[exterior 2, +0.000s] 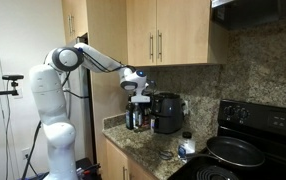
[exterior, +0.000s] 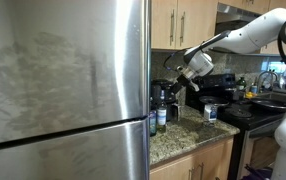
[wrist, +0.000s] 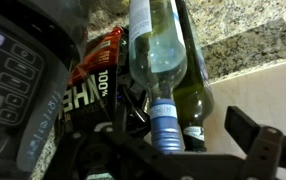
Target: Move the bottle of alcohol on the right to the left
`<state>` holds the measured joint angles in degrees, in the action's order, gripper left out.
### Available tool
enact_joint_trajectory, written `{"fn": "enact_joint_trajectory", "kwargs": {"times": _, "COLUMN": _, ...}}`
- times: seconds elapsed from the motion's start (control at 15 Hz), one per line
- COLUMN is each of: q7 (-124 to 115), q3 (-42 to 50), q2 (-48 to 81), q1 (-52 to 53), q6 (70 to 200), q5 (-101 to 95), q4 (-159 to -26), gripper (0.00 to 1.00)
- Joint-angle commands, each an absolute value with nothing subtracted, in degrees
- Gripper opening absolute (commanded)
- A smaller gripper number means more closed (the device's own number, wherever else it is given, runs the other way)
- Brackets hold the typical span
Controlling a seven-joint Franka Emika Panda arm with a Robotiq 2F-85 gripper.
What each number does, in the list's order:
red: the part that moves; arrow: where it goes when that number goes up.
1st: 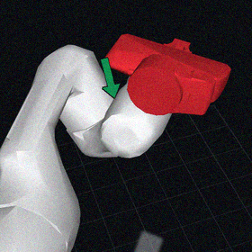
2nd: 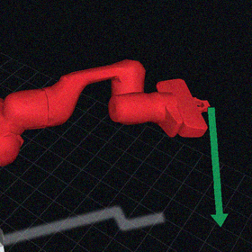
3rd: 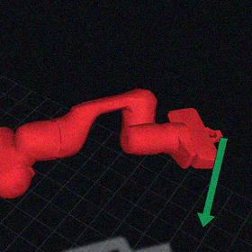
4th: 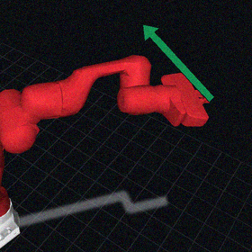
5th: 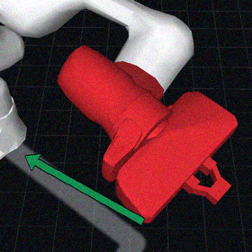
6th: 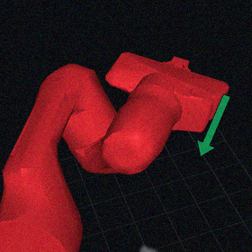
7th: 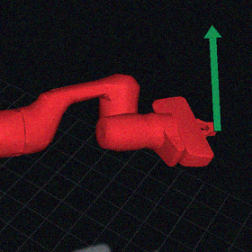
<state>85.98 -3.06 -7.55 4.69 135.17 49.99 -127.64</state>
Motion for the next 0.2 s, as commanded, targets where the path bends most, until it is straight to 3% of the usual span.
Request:
{"fn": "enact_joint_trajectory", "kwargs": {"times": 0.0, "q7": 74.9, "q3": -2.1, "q2": -19.1, "q1": 2.7, "q6": 133.5, "q5": 38.5, "q4": -133.4, "gripper": 1.00}}
{"fn": "enact_joint_trajectory", "kwargs": {"times": 0.07, "q7": 71.4, "q3": -0.5, "q2": -21.6, "q1": 2.5, "q6": 127.1, "q5": 36.6, "q4": -133.2, "gripper": 1.00}}
{"fn": "enact_joint_trajectory", "kwargs": {"times": 0.13, "q7": 75.1, "q3": -0.6, "q2": -15.6, "q1": 5.0, "q6": 132.7, "q5": 39.3, "q4": -130.3, "gripper": 1.00}}
